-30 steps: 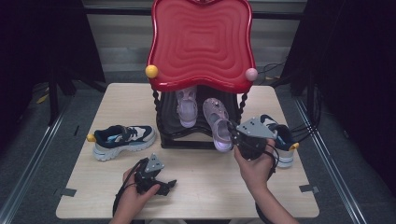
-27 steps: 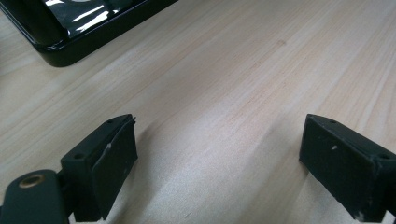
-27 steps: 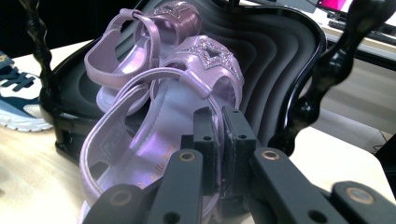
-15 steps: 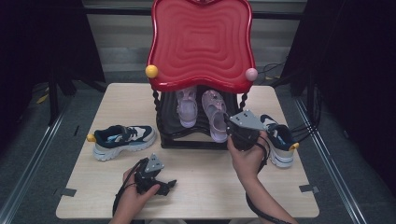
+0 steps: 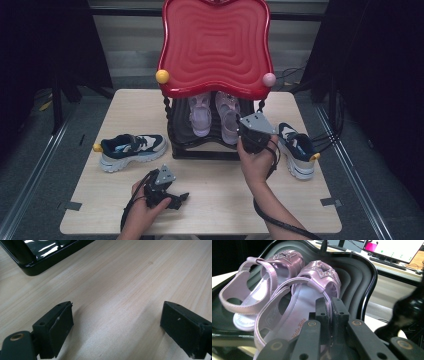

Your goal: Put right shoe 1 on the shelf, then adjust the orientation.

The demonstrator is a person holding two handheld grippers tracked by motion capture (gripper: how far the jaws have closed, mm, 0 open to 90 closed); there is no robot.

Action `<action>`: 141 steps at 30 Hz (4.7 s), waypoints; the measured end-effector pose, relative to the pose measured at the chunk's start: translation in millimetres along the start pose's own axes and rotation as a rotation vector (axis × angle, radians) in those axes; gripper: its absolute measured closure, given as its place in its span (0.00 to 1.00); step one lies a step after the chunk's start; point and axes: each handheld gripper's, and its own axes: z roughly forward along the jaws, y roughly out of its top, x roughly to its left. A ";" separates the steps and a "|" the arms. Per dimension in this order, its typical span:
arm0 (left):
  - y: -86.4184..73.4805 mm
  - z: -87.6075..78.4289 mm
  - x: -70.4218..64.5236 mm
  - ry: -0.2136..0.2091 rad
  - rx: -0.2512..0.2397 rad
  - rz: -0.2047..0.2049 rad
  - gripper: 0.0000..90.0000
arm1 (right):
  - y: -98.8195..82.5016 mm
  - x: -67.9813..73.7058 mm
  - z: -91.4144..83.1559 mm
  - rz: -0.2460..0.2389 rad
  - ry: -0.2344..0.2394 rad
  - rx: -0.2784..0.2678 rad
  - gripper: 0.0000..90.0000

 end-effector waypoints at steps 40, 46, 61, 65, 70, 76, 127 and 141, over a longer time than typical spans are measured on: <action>0.1 -0.2 -0.4 0.004 0.001 0.002 0.12 | -3.7 27.4 45.4 -0.065 -0.050 0.010 0.93; 0.0 -0.2 -0.4 0.003 0.000 0.002 0.12 | -4.2 24.9 45.2 -0.061 -0.039 0.016 0.92; 0.0 -0.1 -0.3 0.002 -0.001 0.001 0.12 | -6.0 18.6 36.2 -0.042 -0.013 0.012 0.83; -0.1 0.0 -0.4 0.001 -0.003 0.000 0.12 | -4.9 15.7 31.1 -0.044 -0.002 0.009 0.80; 0.1 -0.2 -0.4 0.004 0.001 0.002 0.12 | -3.8 14.3 22.2 -0.045 0.033 0.012 0.76; 0.1 -0.2 -0.3 0.003 0.001 0.002 0.12 | -3.3 14.3 11.8 -0.054 0.078 0.014 0.73; 0.0 0.0 -0.2 0.002 -0.002 0.001 0.12 | -53.6 -20.0 -34.5 0.004 0.475 0.141 0.29; 0.0 0.0 -0.2 0.002 -0.002 0.001 0.12 | -75.1 -24.0 -36.4 -0.009 0.515 0.187 0.28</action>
